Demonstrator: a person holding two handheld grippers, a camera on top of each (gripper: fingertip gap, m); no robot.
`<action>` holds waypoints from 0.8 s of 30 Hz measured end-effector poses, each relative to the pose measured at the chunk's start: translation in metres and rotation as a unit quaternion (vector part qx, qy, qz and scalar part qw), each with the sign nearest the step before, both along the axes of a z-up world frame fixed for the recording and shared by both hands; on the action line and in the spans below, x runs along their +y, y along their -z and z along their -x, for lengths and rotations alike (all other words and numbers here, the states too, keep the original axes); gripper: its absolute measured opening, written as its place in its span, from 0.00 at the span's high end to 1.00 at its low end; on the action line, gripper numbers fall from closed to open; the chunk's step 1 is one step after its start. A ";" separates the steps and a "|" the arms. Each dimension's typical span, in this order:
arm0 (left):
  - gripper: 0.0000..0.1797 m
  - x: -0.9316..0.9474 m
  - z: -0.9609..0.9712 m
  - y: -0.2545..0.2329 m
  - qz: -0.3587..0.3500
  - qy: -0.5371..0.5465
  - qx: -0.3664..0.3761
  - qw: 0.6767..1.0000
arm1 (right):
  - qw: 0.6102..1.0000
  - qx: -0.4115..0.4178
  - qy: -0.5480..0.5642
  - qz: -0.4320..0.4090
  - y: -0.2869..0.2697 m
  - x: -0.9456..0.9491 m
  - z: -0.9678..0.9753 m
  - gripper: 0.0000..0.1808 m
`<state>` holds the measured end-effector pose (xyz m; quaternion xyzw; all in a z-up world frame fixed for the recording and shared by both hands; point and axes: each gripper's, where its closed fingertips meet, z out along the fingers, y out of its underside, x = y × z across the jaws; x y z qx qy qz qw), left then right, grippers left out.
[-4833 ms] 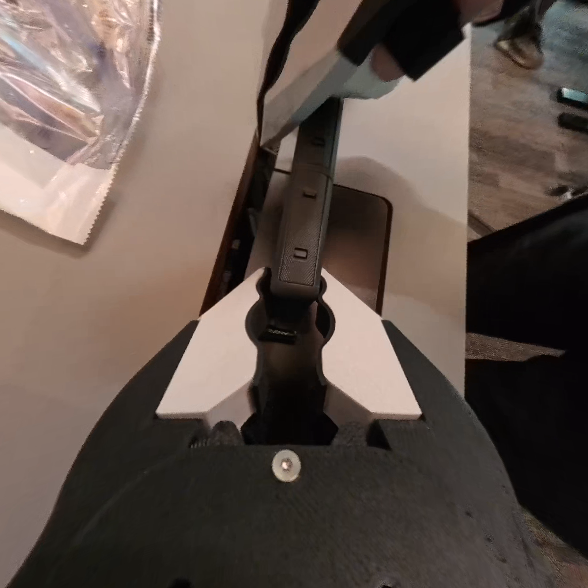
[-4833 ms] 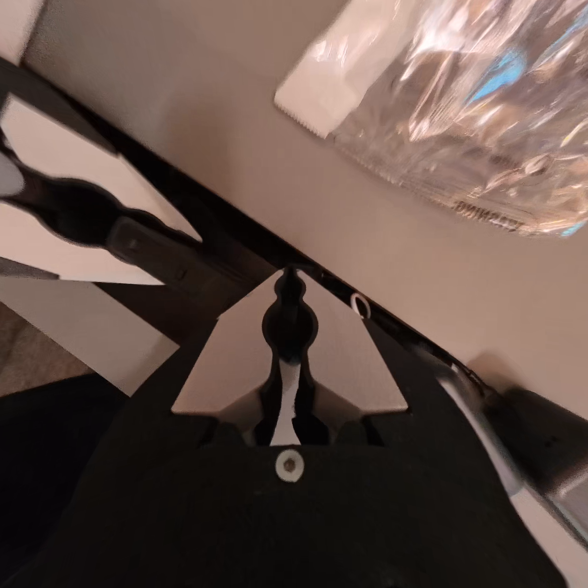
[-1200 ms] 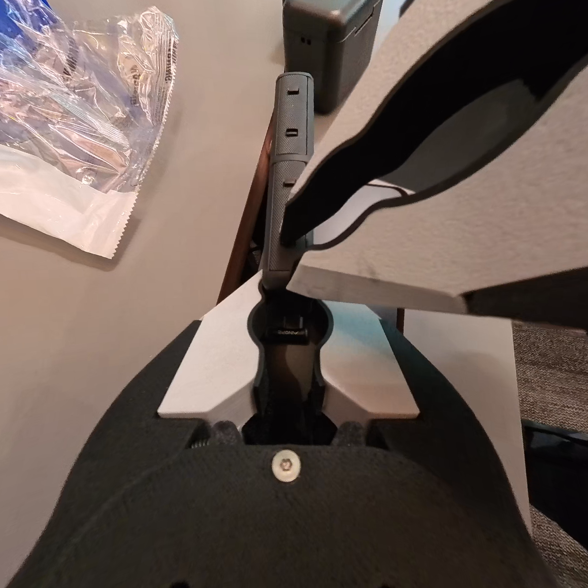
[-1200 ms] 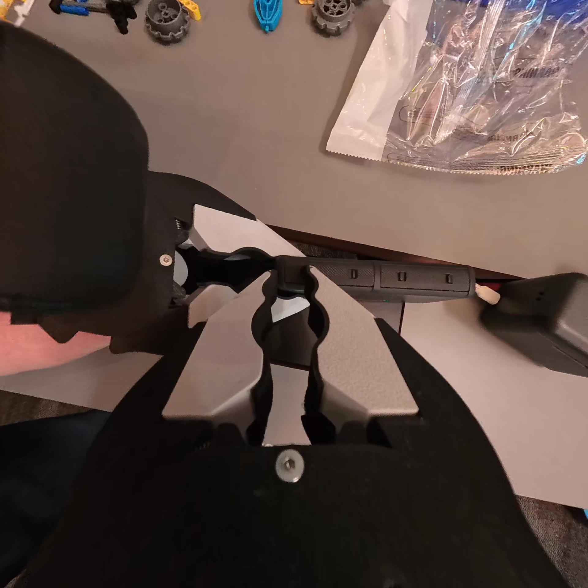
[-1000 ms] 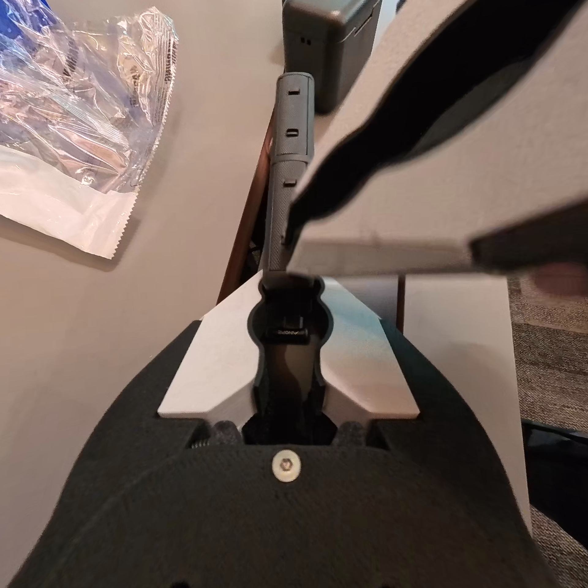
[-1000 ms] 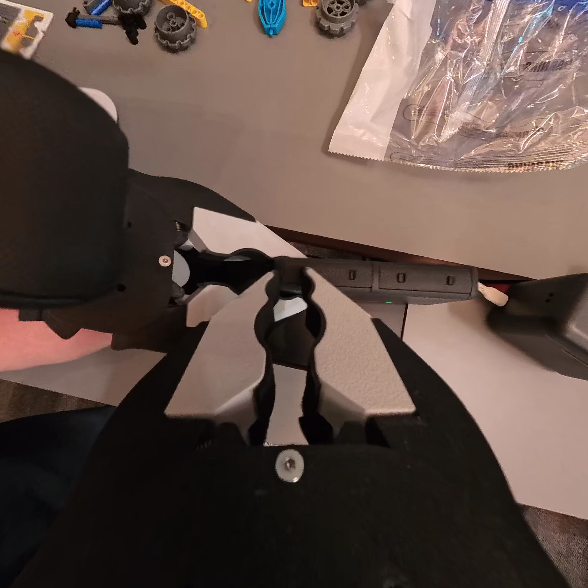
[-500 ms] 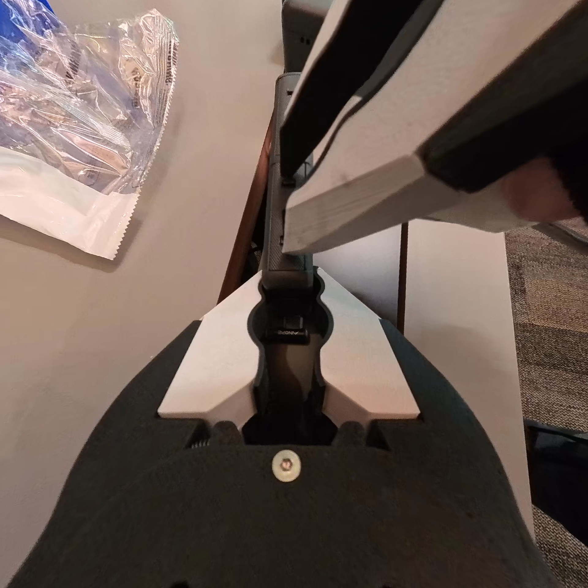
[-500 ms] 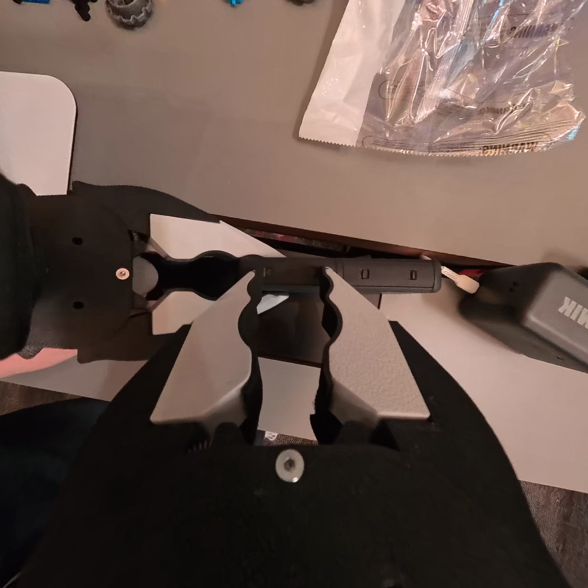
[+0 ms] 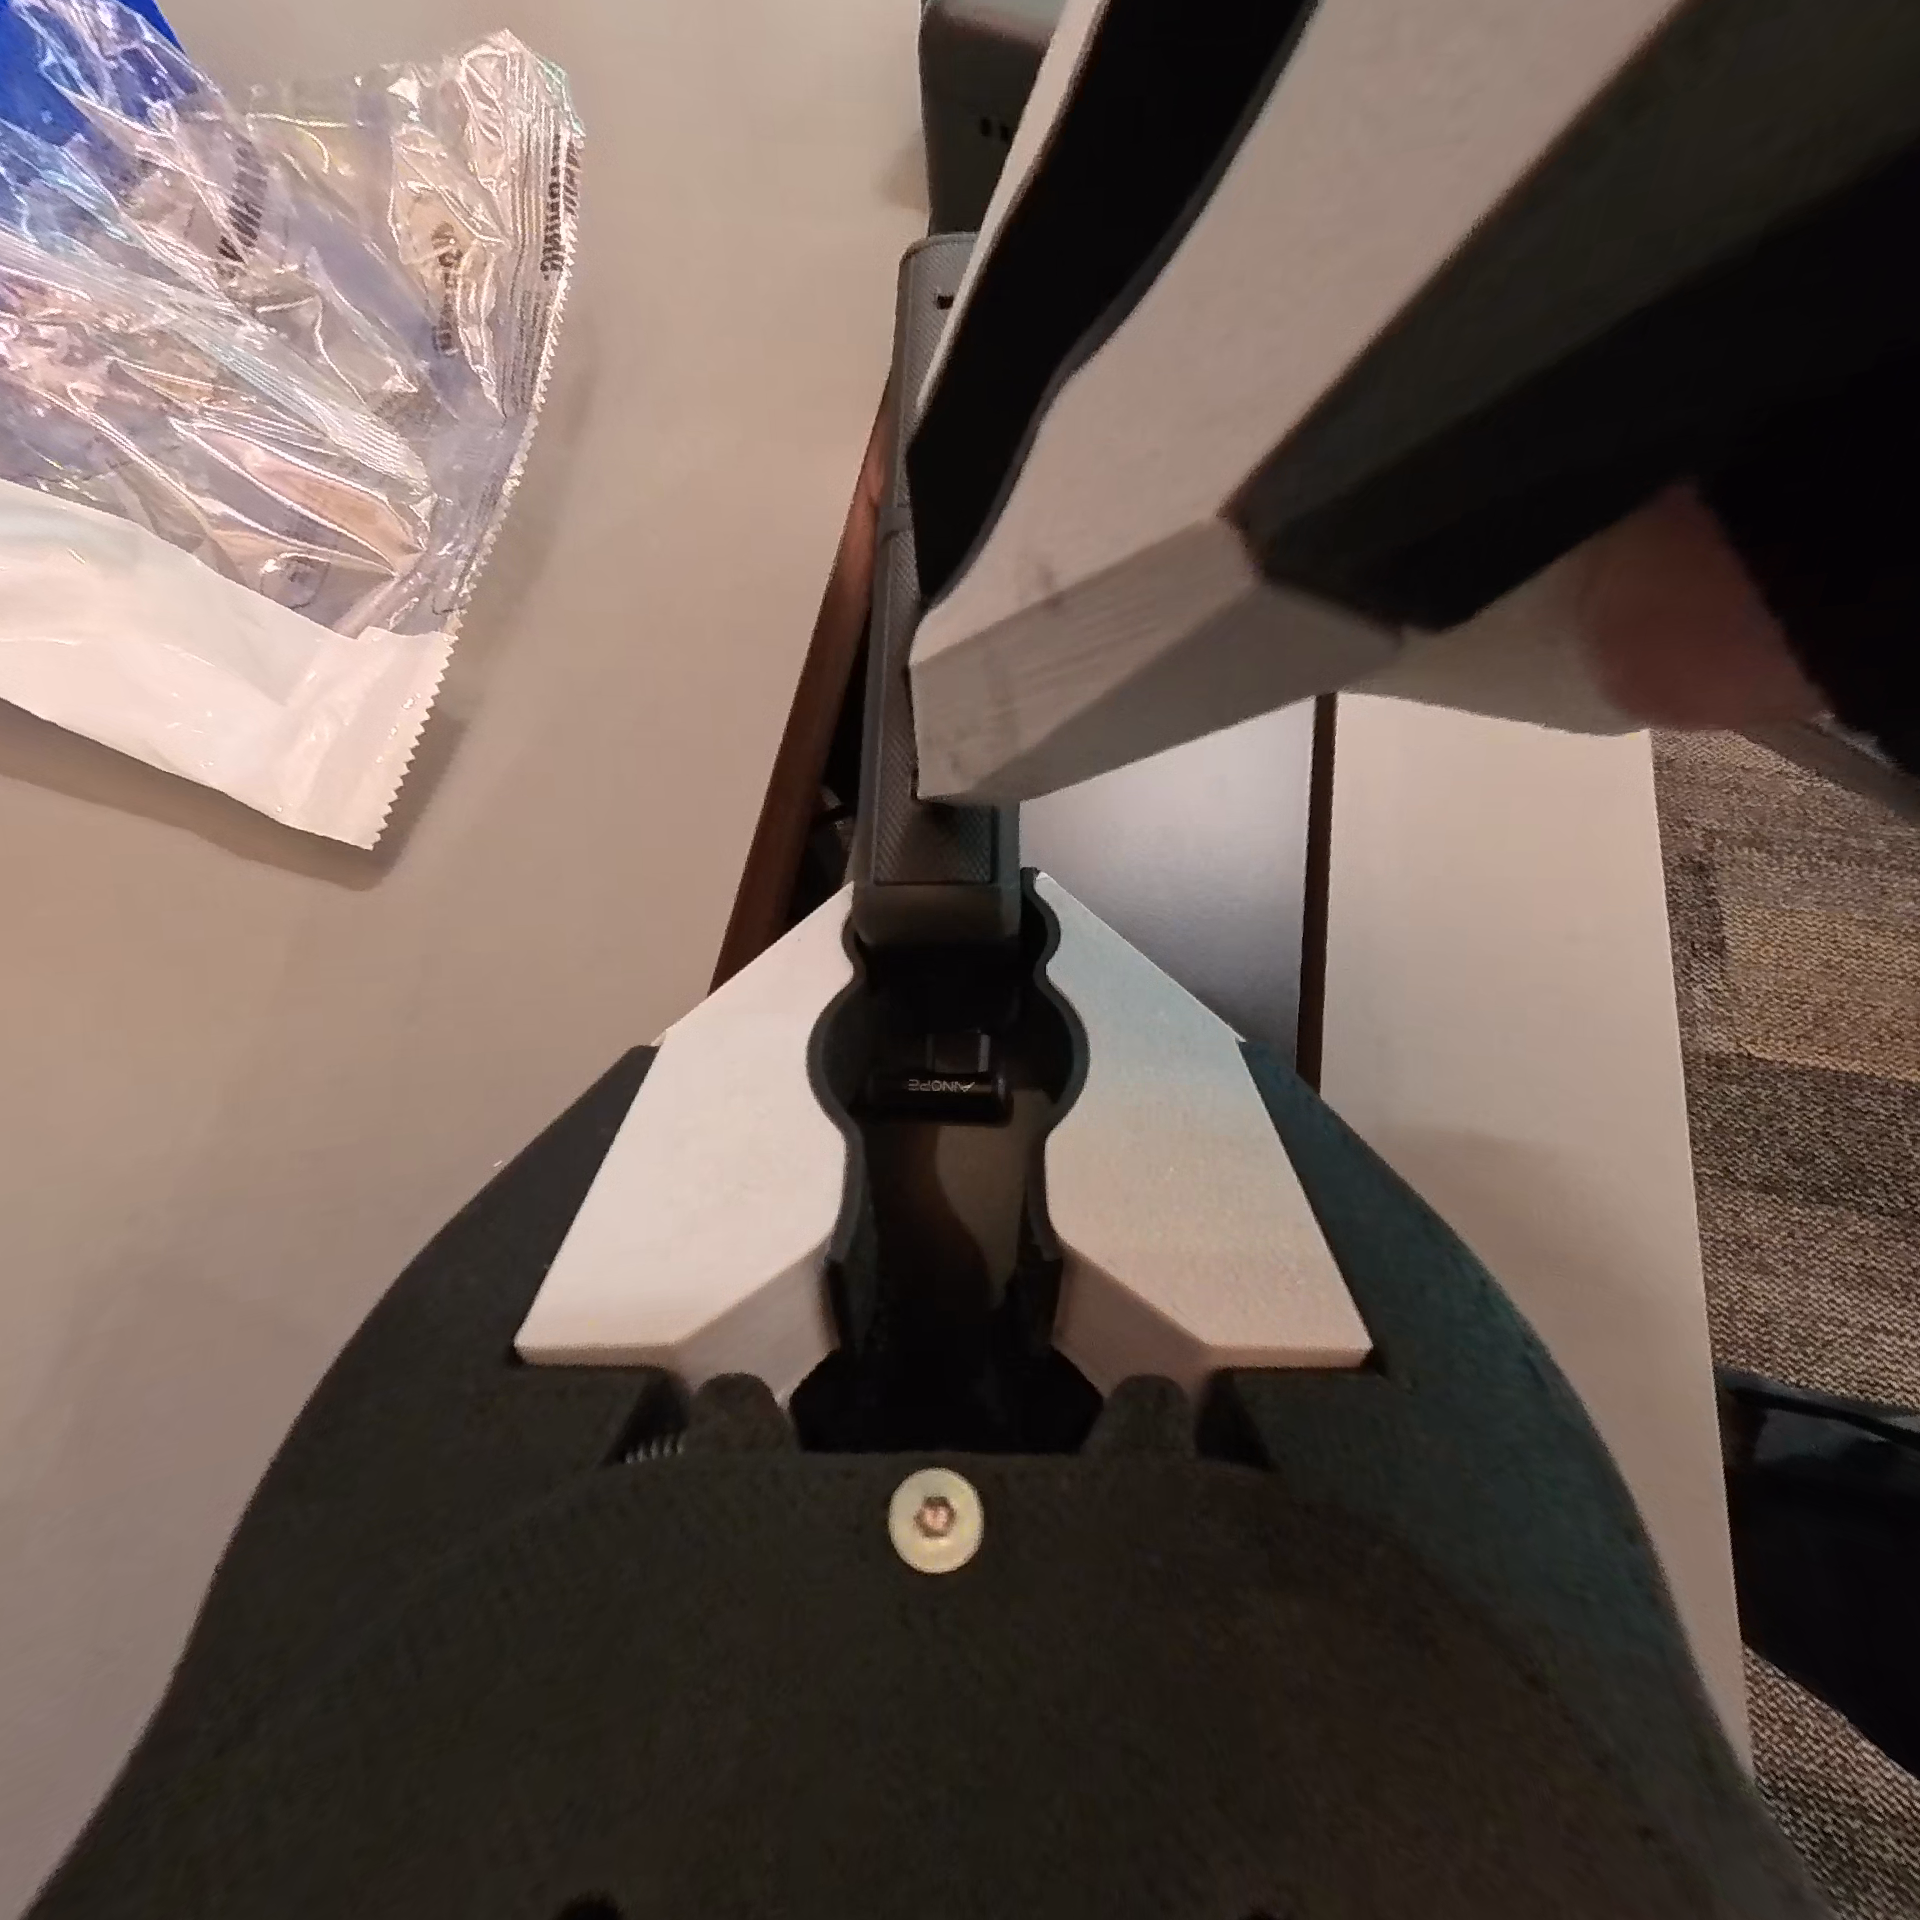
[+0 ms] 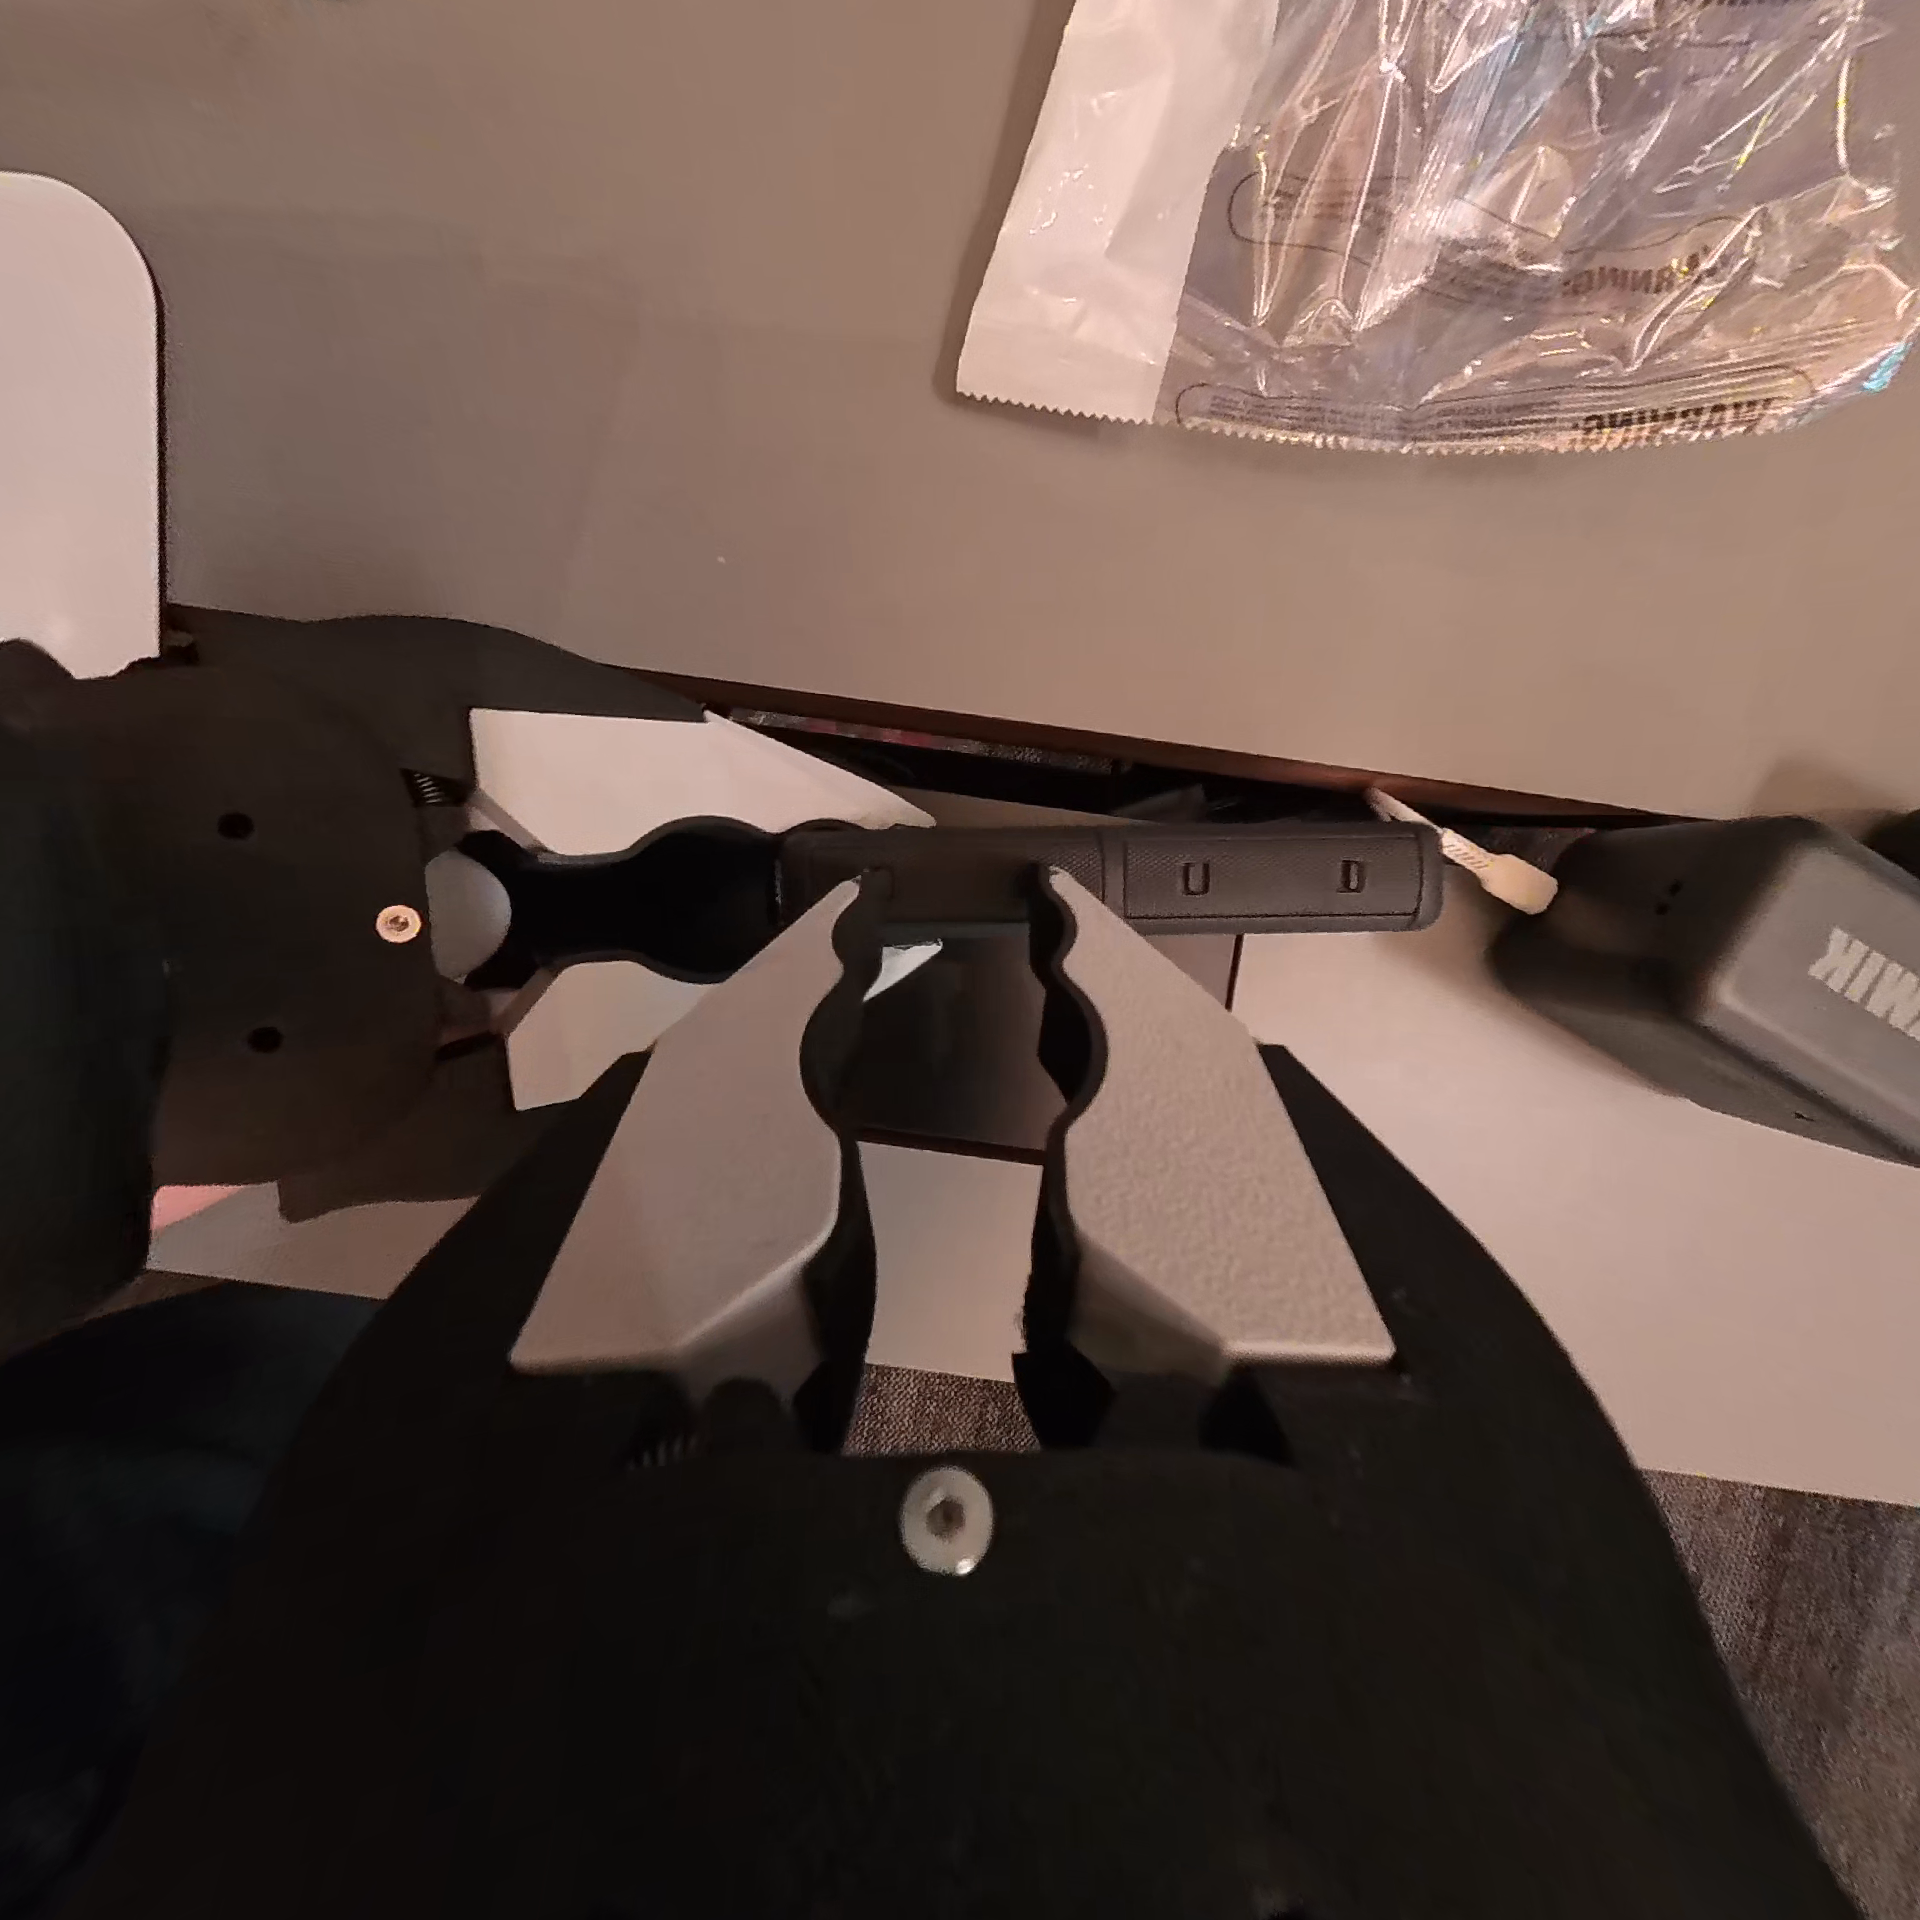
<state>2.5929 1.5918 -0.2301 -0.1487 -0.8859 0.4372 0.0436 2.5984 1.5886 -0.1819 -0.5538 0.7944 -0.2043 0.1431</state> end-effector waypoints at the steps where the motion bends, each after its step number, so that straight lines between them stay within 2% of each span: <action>1: 0.87 0.000 0.000 0.000 0.000 0.000 0.000 1.000 | 1.000 -0.001 -0.001 0.001 0.000 0.000 -0.001 0.84; 9: 0.87 0.000 0.000 0.000 -0.001 0.000 0.003 1.000 | 1.000 -0.009 0.009 -0.003 -0.001 -0.001 0.000 0.85; 10: 0.87 0.000 0.000 0.000 -0.001 0.001 0.004 1.000 | 1.000 -0.020 0.000 -0.018 -0.001 0.001 -0.002 1.00; 11: 0.87 0.000 0.000 0.000 -0.001 0.001 0.006 1.000 | 0.998 -0.045 0.006 -0.041 -0.002 0.002 -0.003 1.00; 13: 0.87 0.000 0.000 0.000 -0.002 0.002 0.009 1.000 | 0.993 -0.096 0.052 -0.035 -0.008 -0.015 0.005 0.95; 15: 0.87 0.001 0.000 0.000 -0.003 0.004 0.011 1.000 | 0.988 -0.133 0.050 -0.054 -0.014 -0.016 0.015 0.99; 17: 0.87 0.003 -0.001 0.000 -0.003 0.011 0.011 1.000 | 0.983 -0.161 0.044 -0.071 -0.019 -0.019 0.023 0.98; 24: 0.87 0.012 -0.004 0.001 -0.018 0.021 0.030 0.999 | 0.986 -0.143 -0.047 -0.073 -0.021 -0.035 0.040 0.84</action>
